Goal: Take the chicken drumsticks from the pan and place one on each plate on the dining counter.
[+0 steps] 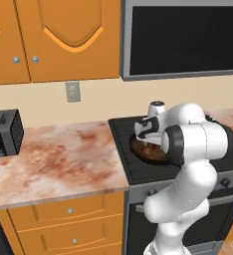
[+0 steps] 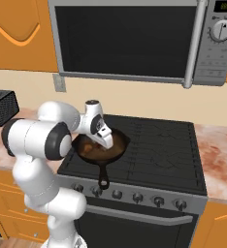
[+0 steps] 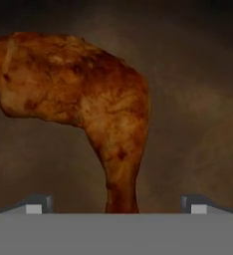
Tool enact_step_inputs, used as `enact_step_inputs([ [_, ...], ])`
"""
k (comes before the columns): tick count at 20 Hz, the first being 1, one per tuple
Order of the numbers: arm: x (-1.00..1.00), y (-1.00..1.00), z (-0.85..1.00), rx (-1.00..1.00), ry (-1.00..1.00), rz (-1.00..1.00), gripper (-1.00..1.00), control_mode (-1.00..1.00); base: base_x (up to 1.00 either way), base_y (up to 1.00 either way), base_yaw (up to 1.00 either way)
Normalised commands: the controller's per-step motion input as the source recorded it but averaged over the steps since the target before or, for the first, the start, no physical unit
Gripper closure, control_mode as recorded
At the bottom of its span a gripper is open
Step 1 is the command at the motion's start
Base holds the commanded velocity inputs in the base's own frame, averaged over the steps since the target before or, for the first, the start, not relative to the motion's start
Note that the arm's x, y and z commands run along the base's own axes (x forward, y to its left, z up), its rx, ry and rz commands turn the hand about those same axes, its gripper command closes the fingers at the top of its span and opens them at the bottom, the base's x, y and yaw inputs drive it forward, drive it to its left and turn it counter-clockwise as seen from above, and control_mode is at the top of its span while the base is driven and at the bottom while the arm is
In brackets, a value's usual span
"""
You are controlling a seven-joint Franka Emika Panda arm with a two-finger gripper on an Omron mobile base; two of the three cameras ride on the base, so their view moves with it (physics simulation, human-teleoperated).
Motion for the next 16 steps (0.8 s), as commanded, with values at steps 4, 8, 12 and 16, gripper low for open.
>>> enact_step_inputs([
  [4, 0.17, -0.03, -0.15, 0.00, 0.00, 0.00, -1.00, -1.00, 0.00, 0.00, 0.00],
  [8, 0.00, 0.00, -0.10, 0.00, 0.00, 0.00, -1.00, -1.00, 0.00, 0.00, 0.00],
  [12, -0.01, -0.01, -0.09, 0.00, 0.05, -0.01, 1.00, -1.00, 0.00, 0.00, 0.00],
  [16, -0.03, -0.07, -0.03, 0.00, 0.07, -0.02, 1.00, -1.00, 0.00, 0.00, 0.00],
])
